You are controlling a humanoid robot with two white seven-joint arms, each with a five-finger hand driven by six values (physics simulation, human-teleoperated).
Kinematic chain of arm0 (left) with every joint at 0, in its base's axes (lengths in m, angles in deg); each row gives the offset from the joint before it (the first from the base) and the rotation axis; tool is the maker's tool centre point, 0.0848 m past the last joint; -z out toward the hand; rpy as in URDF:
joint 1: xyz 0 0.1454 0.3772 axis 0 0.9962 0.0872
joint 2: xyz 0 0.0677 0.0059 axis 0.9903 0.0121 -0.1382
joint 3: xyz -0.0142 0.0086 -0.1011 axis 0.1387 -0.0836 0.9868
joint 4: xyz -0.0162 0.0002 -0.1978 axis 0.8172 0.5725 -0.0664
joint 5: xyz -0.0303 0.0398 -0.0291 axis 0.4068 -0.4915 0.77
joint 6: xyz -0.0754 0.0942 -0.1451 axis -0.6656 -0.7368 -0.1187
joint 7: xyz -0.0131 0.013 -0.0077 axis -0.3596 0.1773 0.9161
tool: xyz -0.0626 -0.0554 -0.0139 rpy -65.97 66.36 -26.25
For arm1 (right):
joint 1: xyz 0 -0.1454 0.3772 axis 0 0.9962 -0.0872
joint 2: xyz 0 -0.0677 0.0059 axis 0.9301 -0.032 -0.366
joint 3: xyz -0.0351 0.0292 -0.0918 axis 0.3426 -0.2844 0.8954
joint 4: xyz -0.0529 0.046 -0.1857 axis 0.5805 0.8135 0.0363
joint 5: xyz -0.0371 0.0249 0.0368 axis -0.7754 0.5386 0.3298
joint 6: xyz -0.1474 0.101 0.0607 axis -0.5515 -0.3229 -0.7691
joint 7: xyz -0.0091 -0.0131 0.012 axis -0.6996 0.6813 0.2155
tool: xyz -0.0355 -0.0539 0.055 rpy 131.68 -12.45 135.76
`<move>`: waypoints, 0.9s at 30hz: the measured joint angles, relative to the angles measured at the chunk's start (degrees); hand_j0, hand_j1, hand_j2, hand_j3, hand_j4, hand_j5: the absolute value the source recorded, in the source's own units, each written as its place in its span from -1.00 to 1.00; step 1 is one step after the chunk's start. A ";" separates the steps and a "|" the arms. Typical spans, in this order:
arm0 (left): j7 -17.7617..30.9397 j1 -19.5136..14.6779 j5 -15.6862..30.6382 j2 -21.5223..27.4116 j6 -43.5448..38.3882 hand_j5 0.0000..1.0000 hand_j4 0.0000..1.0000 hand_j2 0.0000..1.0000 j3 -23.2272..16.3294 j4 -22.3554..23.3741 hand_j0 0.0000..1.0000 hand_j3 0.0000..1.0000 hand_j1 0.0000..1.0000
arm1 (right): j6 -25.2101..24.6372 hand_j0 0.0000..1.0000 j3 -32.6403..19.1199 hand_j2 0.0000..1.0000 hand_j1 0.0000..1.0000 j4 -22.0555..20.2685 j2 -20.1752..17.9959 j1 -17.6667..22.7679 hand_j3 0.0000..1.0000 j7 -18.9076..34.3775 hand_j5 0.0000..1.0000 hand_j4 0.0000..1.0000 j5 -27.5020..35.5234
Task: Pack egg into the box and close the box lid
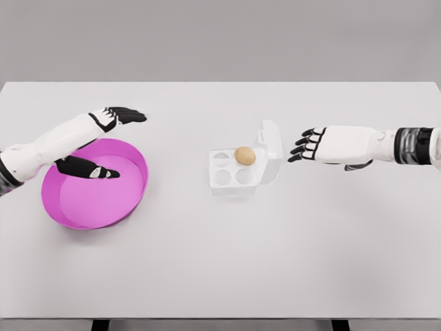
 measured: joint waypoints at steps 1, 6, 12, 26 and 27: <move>-0.01 0.18 0.46 0.21 -0.02 1.00 1.00 1.00 0.88 -0.05 1.00 1.00 1.00 | 0.00 1.00 0.00 1.00 1.00 -0.16 0.07 0.00 1.00 0.00 1.00 1.00 0.00; -0.01 0.35 1.44 0.55 -0.05 1.00 1.00 1.00 2.75 -0.01 1.00 1.00 1.00 | 0.00 1.00 0.00 1.00 1.00 -1.42 0.43 -0.79 1.00 0.00 1.00 1.00 0.00; -0.01 0.35 1.64 0.55 -0.05 1.00 1.00 1.00 3.12 0.27 1.00 1.00 1.00 | 0.00 1.00 0.00 1.00 1.00 -2.54 0.88 -1.67 1.00 0.00 1.00 1.00 0.00; -0.01 0.35 1.66 0.68 -0.05 1.00 1.00 1.00 3.18 0.87 1.00 1.00 1.00 | 0.00 1.00 0.16 1.00 1.00 -4.35 4.18 -3.69 1.00 1.00 1.00 1.00 0.06; -0.01 0.35 1.65 0.69 -0.05 1.00 1.00 1.00 3.18 0.88 1.00 1.00 1.00 | 0.00 1.00 0.16 1.00 1.00 -4.34 4.35 -3.78 1.00 1.16 1.00 1.00 0.08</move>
